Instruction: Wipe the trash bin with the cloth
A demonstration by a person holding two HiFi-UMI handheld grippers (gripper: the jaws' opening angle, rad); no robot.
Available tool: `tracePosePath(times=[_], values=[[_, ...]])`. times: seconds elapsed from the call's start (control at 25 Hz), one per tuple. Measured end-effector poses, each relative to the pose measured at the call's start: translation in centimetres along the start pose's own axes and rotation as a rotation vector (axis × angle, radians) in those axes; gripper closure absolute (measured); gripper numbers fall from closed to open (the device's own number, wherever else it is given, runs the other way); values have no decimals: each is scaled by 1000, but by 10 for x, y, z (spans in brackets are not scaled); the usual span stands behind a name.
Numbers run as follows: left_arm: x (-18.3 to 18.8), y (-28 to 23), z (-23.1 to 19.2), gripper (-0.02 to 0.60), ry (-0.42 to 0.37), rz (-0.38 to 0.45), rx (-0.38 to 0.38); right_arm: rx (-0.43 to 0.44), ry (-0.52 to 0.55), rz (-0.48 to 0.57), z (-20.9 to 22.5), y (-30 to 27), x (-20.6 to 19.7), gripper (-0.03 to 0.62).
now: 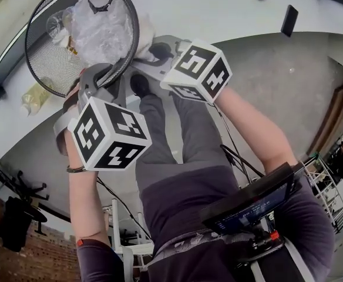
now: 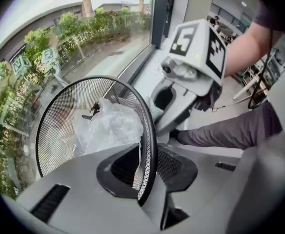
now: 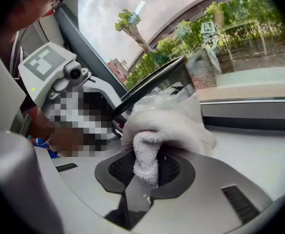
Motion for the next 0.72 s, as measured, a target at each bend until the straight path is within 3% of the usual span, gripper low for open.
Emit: tracePosePath(times=[0.16, 0.28, 0.56, 0.72], values=[[15, -6, 4, 515, 46, 31, -22, 85, -9, -21, -18, -10, -14, 519], [13, -3, 4, 515, 49, 52, -34, 52, -23, -48, -2, -5, -19, 517], [8, -1, 6, 515, 40, 74, -35, -395, 178, -235, 102, 38, -28, 517], [8, -1, 5, 515, 39, 70, -32, -481, 260, -309, 142, 33, -29, 511]])
Point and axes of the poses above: the fingertips, and each gripper's own axes: y backward along the fingers, z to its right, x out of its top, the point moved 9 cm from there along y, backward along the fingers, and after that the axes turned 13 degrees about -x, right-handed, at the moved point
